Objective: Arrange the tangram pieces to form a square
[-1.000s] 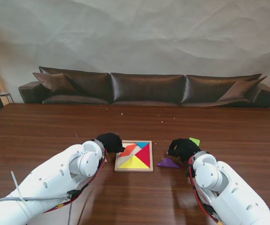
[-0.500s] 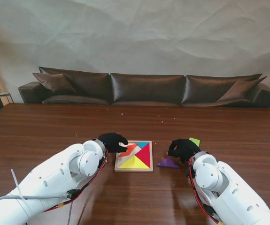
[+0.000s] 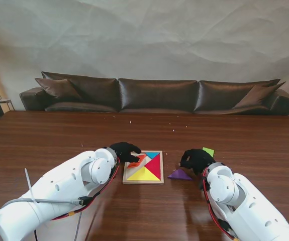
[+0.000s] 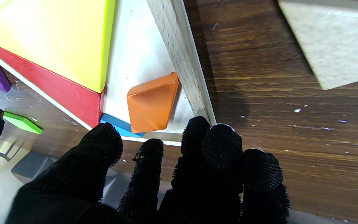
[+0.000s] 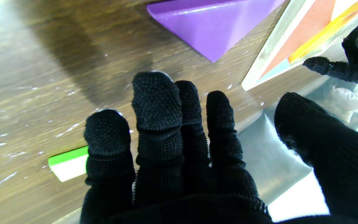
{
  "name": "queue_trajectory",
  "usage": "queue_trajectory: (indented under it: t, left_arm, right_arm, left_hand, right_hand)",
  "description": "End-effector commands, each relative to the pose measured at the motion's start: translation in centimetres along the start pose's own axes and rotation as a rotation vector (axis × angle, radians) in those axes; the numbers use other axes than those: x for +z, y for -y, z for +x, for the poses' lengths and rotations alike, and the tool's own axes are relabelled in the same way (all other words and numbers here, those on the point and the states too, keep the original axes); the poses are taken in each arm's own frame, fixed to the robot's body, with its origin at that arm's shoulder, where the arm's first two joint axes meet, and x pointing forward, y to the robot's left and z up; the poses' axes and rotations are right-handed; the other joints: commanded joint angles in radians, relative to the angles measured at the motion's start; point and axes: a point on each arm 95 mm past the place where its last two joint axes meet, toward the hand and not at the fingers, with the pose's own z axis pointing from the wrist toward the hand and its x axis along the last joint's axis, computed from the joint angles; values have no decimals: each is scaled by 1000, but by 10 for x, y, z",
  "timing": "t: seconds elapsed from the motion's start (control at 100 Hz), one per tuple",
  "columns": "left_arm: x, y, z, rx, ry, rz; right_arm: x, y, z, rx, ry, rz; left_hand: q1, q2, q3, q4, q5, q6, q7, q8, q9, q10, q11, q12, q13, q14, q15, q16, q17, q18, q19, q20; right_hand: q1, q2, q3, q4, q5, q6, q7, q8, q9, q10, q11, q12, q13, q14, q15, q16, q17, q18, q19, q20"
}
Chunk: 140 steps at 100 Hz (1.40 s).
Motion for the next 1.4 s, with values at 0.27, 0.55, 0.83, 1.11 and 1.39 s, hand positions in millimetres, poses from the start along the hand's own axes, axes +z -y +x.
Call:
queue_trajectory:
  t: [0.27,0.55,0.83,1.11,1.39]
  left_arm:
    - [1,-1,6,-4,0,-32]
    - [-1,0,6,6,1,-24]
    - [-4,0,4,11,4,-21]
    - [-12,1,2,20,4,-21]
    - [-22,3,1,34,-4,-24]
  right_arm:
    - [-1,4,2,1,-6,19]
    - [-1,4,2,1,-6,20]
    - [-1,4,2,1,-3,20]
    - [-1,4,2,-2,-5,20]
    - [-1,5,2,-4,-7,23]
  left_hand:
    - [-8,42,-22,31,59,9,55,0,12,9,44,29,13,3,41,10,0,0,9,30]
    - [-11,42,-17,31,137,27,102,30,12,4,45,30,12,0,41,7,3,-2,9,28]
    - [-15,41,-12,30,189,50,132,69,15,5,44,28,12,0,41,6,4,-1,9,25]
    - [-17,40,-9,30,203,57,137,97,18,2,42,25,12,0,41,4,4,0,8,21]
    - [-17,42,-9,30,193,49,128,112,17,3,33,18,12,1,28,-2,2,-1,5,16]
  right_hand:
    - [-23,34,-15,11,16,2,13,-4,29,11,7,-8,33,9,2,8,-1,-9,26,-9]
    - [-24,35,-15,11,17,3,13,-4,29,11,7,-8,32,10,2,8,-1,-9,26,-9]
    - [-23,36,-15,12,16,3,12,-4,28,11,7,-8,32,10,2,8,-2,-8,26,-9]
    - [-23,36,-16,12,16,3,12,-4,28,11,7,-8,32,11,2,8,-2,-8,26,-9]
    - [-23,36,-16,12,17,3,12,-4,29,11,7,-8,32,10,2,8,-2,-8,26,-9]
